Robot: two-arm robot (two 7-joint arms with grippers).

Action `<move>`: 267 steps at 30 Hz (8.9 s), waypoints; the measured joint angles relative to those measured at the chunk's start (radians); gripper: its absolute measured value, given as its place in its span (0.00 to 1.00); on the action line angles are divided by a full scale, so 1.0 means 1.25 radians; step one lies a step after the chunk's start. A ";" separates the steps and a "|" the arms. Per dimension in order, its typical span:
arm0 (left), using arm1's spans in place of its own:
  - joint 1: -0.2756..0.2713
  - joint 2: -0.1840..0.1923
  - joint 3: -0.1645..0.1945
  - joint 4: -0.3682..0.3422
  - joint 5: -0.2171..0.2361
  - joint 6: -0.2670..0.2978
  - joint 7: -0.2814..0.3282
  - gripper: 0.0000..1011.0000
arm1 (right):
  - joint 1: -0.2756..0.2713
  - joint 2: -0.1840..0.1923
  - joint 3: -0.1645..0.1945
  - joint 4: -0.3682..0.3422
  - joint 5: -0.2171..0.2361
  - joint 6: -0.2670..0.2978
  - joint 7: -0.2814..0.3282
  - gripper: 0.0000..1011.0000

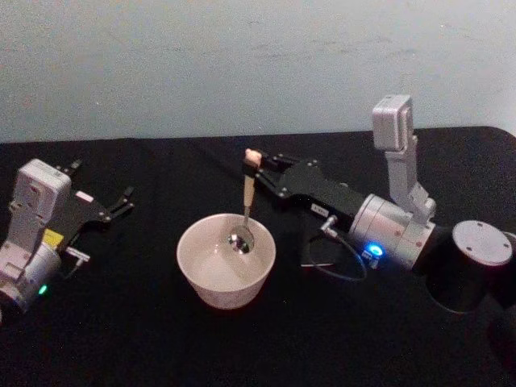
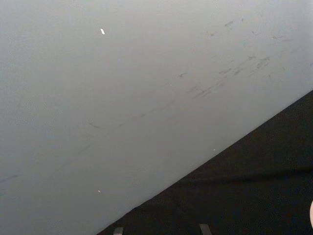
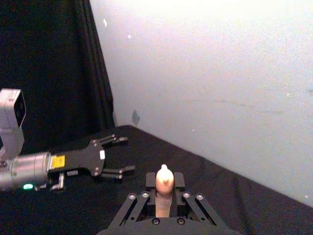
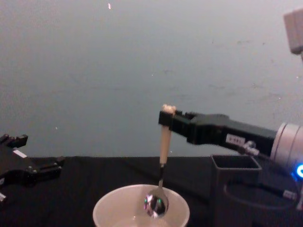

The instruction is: Pick up the stirring spoon with one hand, stir inside the cup, then place it back in its original position.

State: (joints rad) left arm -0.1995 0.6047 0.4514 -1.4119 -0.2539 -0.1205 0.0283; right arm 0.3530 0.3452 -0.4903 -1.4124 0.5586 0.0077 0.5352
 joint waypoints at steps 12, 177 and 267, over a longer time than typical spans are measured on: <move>0.000 0.000 0.000 0.000 0.000 0.000 0.000 0.99 | -0.003 0.016 0.042 -0.051 0.052 0.009 -0.018 0.21; 0.000 0.000 0.000 0.000 0.000 0.000 0.000 0.99 | -0.144 -0.010 0.168 -0.002 -0.235 -0.060 -0.401 0.99; 0.000 0.000 0.000 0.000 0.000 0.000 0.000 0.99 | -0.156 -0.032 0.177 0.048 -0.248 -0.029 -0.411 0.99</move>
State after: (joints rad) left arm -0.1995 0.6047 0.4514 -1.4120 -0.2539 -0.1205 0.0283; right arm 0.1574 0.3050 -0.2693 -1.3519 0.2487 -0.0286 0.0221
